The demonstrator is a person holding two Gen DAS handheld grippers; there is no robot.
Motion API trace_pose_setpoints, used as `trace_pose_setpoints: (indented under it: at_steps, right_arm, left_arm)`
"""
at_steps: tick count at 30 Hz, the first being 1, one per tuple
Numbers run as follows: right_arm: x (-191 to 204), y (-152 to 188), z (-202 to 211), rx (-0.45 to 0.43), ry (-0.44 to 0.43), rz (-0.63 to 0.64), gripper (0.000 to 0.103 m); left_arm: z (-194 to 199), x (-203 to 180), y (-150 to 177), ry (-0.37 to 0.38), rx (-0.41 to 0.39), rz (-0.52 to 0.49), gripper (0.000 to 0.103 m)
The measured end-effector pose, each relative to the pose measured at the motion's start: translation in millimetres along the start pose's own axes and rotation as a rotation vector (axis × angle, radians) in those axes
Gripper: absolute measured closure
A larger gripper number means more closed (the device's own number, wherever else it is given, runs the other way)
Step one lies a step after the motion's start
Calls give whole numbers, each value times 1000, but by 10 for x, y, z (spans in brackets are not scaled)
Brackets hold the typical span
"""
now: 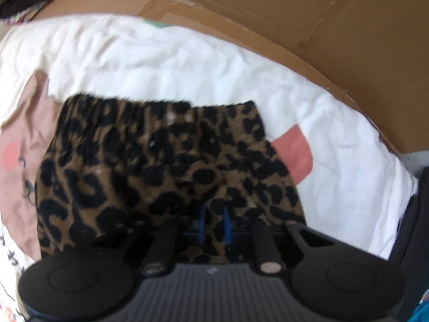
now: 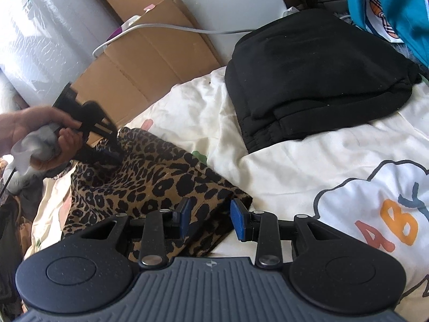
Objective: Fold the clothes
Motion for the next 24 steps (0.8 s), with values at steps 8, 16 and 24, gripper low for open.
trace_pose_setpoints:
  at_steps: [8, 16, 24]
  right_arm:
    - [9, -35, -24, -18, -25, 18, 68]
    - [-37, -113, -155, -30, -1, 37, 68]
    - [-55, -12, -275, 13, -6, 55, 71]
  left_arm:
    - [333, 102, 90, 89, -18, -53, 102]
    - [614, 20, 95, 147, -39, -67, 103]
    - [644, 31, 107, 154, -43, -64, 103]
Point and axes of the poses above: each gripper's, at about its wrist camera, not at the fingertips, and z roughly against the way its jaws point, x to its left, y to its underside, the point moved 2 cm from there along -z, roughly the way its jaws point, and after that the axes turned 9 degrees about z, right-handed, at the moved point
